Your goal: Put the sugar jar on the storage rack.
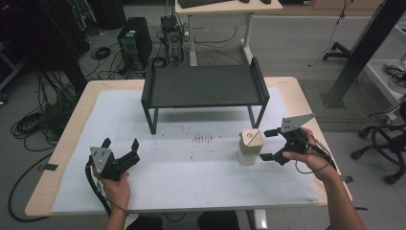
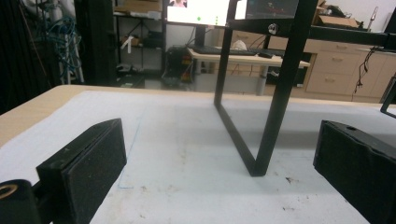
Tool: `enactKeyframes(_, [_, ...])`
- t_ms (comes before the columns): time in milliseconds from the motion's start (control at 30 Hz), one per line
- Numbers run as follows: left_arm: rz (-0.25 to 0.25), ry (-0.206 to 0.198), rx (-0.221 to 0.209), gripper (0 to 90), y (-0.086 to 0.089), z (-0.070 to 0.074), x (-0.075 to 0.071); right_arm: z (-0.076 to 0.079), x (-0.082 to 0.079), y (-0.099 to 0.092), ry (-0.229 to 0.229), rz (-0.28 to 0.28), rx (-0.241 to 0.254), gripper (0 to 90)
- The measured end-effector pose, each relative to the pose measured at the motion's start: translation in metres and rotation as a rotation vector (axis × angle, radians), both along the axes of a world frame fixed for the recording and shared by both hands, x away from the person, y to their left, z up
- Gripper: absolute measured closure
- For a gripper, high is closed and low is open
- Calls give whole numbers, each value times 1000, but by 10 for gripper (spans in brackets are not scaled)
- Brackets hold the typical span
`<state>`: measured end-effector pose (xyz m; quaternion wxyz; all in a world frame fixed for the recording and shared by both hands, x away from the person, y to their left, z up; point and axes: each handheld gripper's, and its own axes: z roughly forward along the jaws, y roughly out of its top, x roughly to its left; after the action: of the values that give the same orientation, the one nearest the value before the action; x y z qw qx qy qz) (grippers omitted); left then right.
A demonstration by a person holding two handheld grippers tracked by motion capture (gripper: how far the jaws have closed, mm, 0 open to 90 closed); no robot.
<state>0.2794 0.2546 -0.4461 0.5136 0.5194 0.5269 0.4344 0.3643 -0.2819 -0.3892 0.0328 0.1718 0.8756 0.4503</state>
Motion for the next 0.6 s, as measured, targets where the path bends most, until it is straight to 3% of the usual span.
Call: enactKeyframes(600, [-1, 1, 1, 29, 0, 0, 0, -11, 4, 12, 13, 23, 8, 42])
